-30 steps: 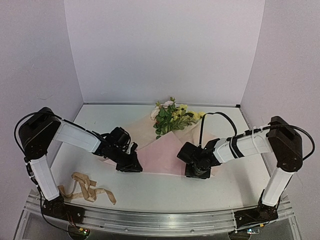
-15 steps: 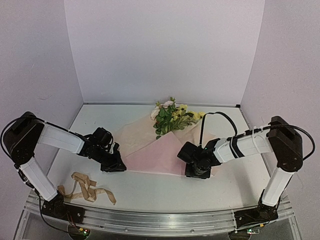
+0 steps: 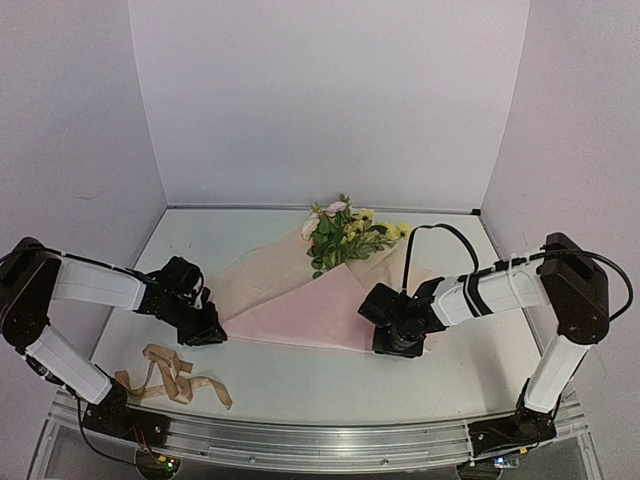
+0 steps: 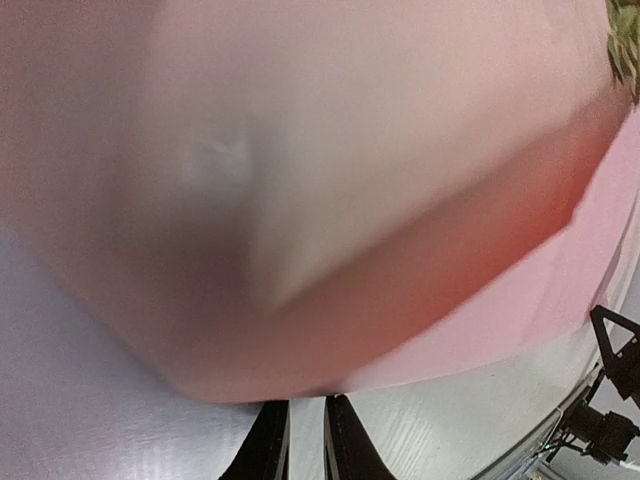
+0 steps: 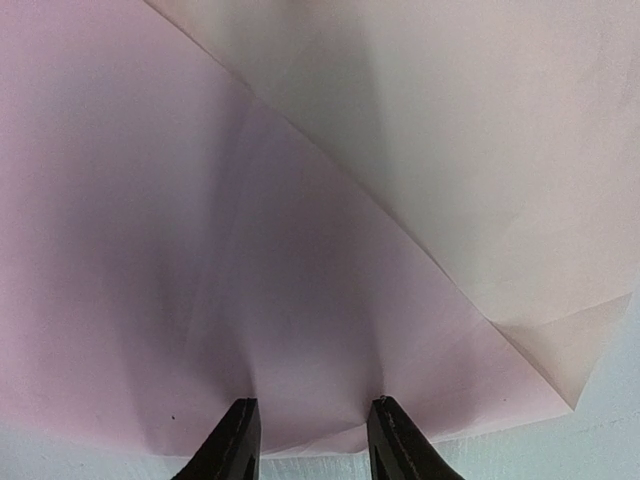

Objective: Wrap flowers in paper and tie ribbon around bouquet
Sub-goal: Press the fold line of the 1/4-folded wrapping paper, then pick up the one-fourth-folded wrapping paper from the center of the board.

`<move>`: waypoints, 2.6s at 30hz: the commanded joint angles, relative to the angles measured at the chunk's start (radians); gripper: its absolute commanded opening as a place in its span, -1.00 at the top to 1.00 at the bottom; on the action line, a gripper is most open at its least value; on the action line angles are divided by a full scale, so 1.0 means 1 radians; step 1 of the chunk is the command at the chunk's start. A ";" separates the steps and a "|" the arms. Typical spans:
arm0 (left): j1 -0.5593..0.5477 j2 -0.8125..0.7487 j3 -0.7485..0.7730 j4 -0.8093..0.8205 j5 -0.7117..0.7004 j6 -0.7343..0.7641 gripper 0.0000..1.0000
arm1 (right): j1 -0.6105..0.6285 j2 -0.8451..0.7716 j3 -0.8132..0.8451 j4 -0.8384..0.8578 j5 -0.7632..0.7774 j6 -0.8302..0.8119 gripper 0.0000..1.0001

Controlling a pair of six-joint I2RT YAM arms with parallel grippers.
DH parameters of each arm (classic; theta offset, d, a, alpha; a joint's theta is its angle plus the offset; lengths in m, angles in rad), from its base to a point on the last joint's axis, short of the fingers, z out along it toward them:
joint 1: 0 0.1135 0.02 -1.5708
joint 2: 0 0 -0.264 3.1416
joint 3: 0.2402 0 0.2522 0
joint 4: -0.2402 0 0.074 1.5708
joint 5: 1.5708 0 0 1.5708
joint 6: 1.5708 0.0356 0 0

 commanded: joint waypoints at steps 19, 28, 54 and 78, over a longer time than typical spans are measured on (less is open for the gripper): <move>-0.041 -0.095 0.257 -0.117 0.073 0.083 0.64 | -0.048 -0.175 -0.070 -0.036 -0.035 0.031 0.17; -0.145 0.260 0.504 0.064 0.158 0.072 0.71 | -0.100 -0.206 -0.167 0.060 -0.106 0.064 0.15; -0.264 0.547 0.791 0.036 0.223 0.098 0.71 | -0.128 -0.507 -0.589 0.362 -0.112 0.350 -0.15; -0.407 0.661 0.941 0.043 0.368 0.013 0.72 | -0.164 -0.532 -0.812 0.783 0.031 0.436 0.41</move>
